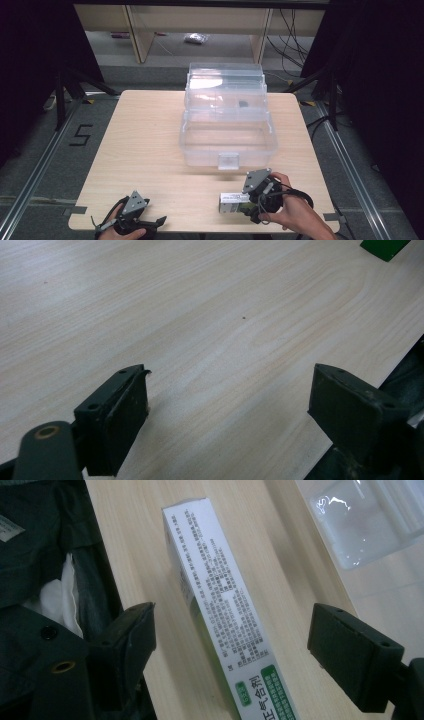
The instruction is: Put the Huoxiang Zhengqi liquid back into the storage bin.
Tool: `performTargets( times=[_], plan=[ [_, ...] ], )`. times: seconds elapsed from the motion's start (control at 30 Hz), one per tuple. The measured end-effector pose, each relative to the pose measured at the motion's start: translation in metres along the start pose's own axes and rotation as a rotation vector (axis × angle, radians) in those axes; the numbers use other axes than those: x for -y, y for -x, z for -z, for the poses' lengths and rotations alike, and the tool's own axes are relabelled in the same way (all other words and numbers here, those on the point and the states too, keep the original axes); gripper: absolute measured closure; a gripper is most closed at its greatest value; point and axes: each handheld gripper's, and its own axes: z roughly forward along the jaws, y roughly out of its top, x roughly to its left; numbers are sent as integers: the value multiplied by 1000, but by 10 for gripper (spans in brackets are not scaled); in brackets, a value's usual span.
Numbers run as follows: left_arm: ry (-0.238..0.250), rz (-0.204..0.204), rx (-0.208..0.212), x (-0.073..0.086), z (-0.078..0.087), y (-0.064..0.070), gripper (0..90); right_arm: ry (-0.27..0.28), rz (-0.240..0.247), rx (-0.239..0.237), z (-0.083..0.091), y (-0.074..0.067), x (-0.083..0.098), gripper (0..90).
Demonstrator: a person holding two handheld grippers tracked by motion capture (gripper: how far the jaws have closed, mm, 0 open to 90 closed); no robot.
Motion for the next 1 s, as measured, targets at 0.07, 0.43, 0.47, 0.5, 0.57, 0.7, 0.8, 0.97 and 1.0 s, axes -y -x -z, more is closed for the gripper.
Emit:
performTargets(
  times=[0.07, 0.43, 0.47, 0.5, 0.57, 0.7, 0.8, 0.97, 1.0],
  plan=[
    [18, 14, 3, 0, -2, 1, 155, -15, 1, -5, -2, 0, -2, 204],
    [21, 15, 4, 0, -2, 1, 155, -68, 36, -25, -15, 0, -10, 217],
    [23, 15, 4, 1, -2, 1, 155, -84, 35, -24, -16, -1, -11, 221],
    [13, 6, 3, 1, -1, 1, 155, -84, 35, -24, -16, -1, -11, 221],
    [19, 23, 3, 0, -1, 1, 155, -93, 38, -27, -18, -1, -12, 229],
    [12, 8, 1, 1, -1, 1, 155, -112, 53, -28, -22, -1, -15, 250],
    [1, -1, 2, 0, 0, 0, 155, -133, 62, -59, -26, 1, -16, 273],
    [6, 6, 2, 0, 0, 0, 155, -164, 89, -67, -31, 0, -18, 319],
    [23, 15, 3, 1, -2, 1, 155, -176, 94, -68, -31, -1, -19, 340]
  ],
)
